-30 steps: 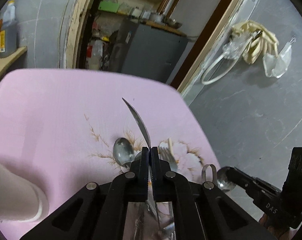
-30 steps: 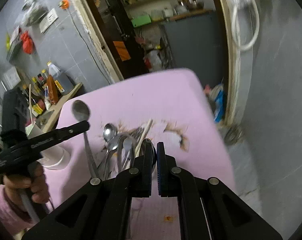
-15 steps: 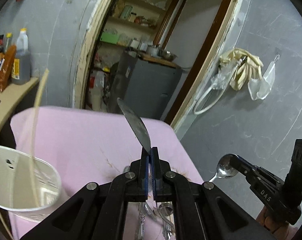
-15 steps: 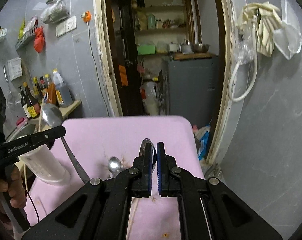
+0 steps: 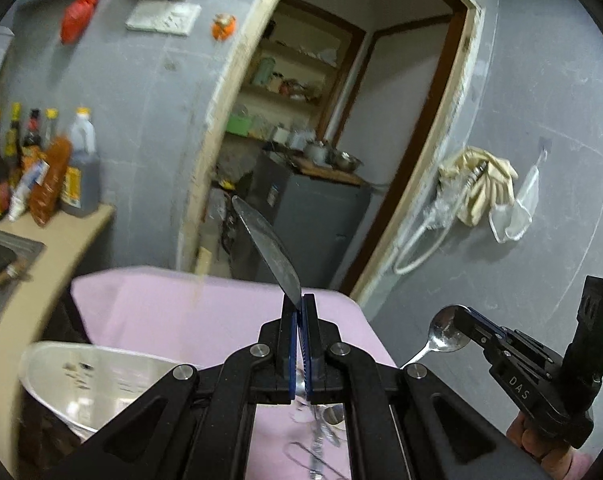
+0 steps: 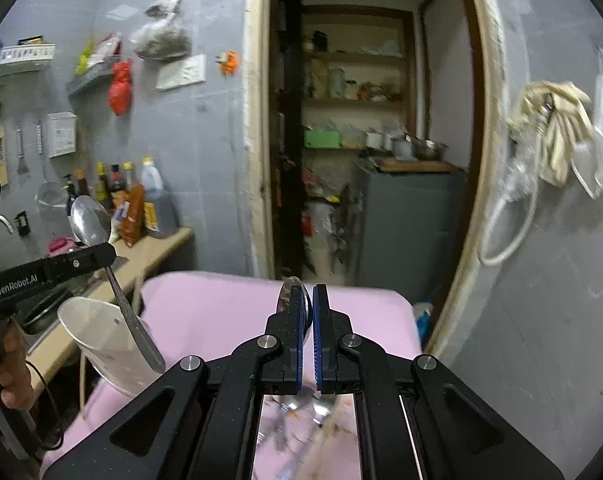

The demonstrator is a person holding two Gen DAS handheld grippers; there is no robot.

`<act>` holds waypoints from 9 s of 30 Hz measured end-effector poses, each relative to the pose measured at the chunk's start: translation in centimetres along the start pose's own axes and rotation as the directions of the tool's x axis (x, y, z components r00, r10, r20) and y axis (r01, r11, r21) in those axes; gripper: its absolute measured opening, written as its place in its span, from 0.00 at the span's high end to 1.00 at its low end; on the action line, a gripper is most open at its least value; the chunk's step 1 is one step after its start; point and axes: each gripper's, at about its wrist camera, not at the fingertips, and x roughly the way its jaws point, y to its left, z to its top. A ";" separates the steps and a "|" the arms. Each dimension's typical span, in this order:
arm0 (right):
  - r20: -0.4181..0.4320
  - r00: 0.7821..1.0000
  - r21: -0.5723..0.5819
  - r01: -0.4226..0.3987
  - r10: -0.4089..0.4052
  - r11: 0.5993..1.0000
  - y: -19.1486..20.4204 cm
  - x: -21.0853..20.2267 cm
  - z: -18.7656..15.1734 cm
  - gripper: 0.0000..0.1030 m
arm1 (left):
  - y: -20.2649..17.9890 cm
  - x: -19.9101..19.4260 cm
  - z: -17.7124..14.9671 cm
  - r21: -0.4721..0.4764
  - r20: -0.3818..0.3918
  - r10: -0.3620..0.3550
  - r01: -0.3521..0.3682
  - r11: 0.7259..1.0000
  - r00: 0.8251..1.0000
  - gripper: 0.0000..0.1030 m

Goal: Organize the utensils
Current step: 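Lift the knife and spoon and carry both over the white basket, then open the right tool to drop the spoon while the left tool releases the knife, then move both tools back over the remaining utensils on the pink table, then close the left tool on the silver tongs while the right tool grasps a wooden chopstick, then lift the tongs and chopstick and carry both over the white basket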

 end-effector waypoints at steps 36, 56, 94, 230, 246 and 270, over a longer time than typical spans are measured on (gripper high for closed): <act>-0.070 0.997 -0.451 -0.003 -0.032 0.892 19.7 5.0 0.4 0.96 | 14.2 -1.8 -2.5 0.150 0.036 0.239 -0.241 0.959 0.970 0.97; -0.165 0.982 -0.290 -0.141 0.096 0.947 19.1 6.9 -2.3 0.91 | 14.2 0.2 -5.0 0.167 -0.104 0.199 -0.180 0.969 0.975 0.97; 0.023 0.994 0.080 -0.108 0.106 0.991 6.2 -0.3 -0.6 0.53 | 9.0 -3.6 -3.5 0.079 -0.039 0.373 -0.369 0.926 0.927 0.22; -0.696 0.686 0.231 -0.065 0.211 0.971 -7.0 18.0 -18.1 0.86 | -2.2 14.7 -17.5 -0.122 -0.716 0.154 -0.339 0.933 0.681 0.70; -0.703 0.694 0.206 -0.006 0.152 0.979 -6.5 18.3 -17.9 0.93 | -3.0 14.5 -17.7 -0.076 -0.719 0.217 -0.385 0.920 0.660 0.72; -0.238 0.894 0.585 -0.179 0.379 0.791 -8.9 6.5 -16.2 0.96 | -4.7 6.2 -13.1 -0.057 -0.433 0.068 -0.103 0.993 0.899 0.76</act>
